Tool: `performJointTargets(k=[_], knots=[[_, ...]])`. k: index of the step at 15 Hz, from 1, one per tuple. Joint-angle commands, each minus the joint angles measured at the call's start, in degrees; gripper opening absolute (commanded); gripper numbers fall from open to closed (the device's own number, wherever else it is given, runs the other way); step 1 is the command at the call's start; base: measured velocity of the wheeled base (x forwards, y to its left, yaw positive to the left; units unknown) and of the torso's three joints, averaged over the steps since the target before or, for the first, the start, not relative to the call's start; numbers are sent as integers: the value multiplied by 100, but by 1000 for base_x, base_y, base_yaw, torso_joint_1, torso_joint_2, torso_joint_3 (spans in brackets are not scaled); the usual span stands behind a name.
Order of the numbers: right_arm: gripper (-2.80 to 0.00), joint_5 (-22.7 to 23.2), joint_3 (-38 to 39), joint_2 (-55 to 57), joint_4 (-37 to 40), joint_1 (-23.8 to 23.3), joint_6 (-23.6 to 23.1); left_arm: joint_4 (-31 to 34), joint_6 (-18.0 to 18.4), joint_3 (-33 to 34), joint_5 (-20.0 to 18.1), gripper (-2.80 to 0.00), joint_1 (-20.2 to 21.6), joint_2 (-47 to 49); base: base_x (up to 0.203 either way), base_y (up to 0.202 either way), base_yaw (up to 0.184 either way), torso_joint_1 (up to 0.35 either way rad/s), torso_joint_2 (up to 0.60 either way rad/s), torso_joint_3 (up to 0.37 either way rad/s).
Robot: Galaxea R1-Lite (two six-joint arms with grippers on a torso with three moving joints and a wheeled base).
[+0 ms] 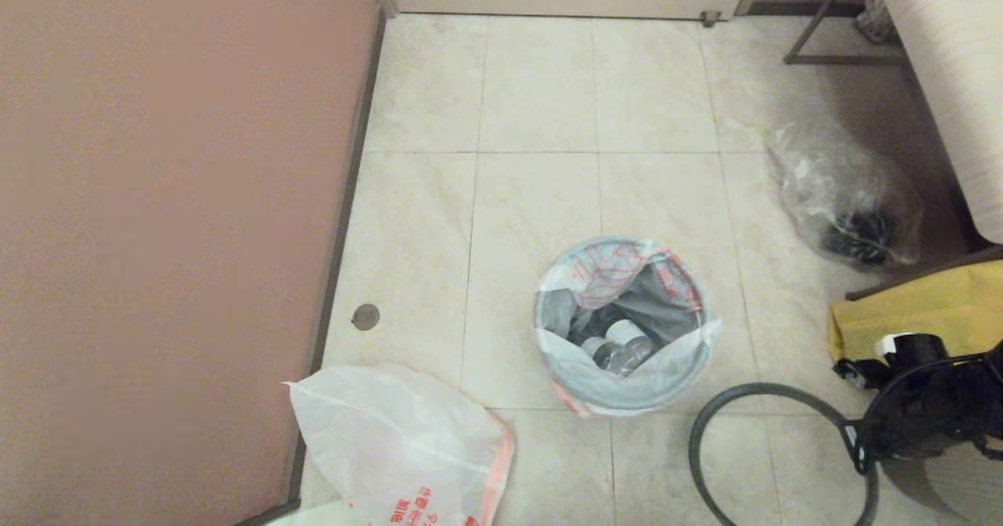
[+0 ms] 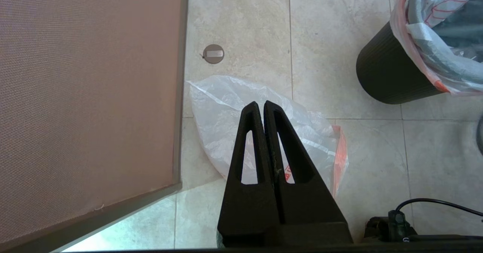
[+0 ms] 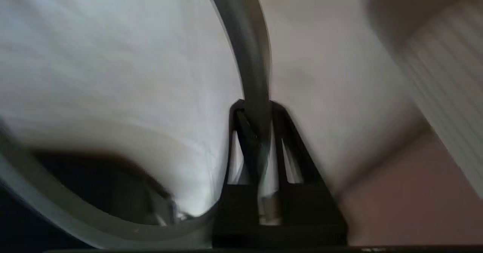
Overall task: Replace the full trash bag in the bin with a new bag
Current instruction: Place the trash can ring on the floor, then place the trash bag on the floor
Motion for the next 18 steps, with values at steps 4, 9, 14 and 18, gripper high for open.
performJointTargets(k=[4, 9, 14, 18], knots=[[0, -85, 1042, -1112, -244, -61, 14, -2, -5, 1, 0, -280, 1, 7, 0, 0, 0, 0, 0, 0], [0, 50, 1894, -2756, -221, 16, 20, -2, -5, 1, 0, -280, 1, 7, 0, 0, 0, 0, 0, 0], [-280, 220, 2254, -3767, -214, 880, 407, -2, -5, 1, 0, -280, 1, 7, 0, 0, 0, 0, 0, 0], [-280, 189, 1499, -3767, 142, 1831, 1215, -2, -5, 1, 0, -280, 2, 7, 0, 0, 0, 0, 0, 0]])
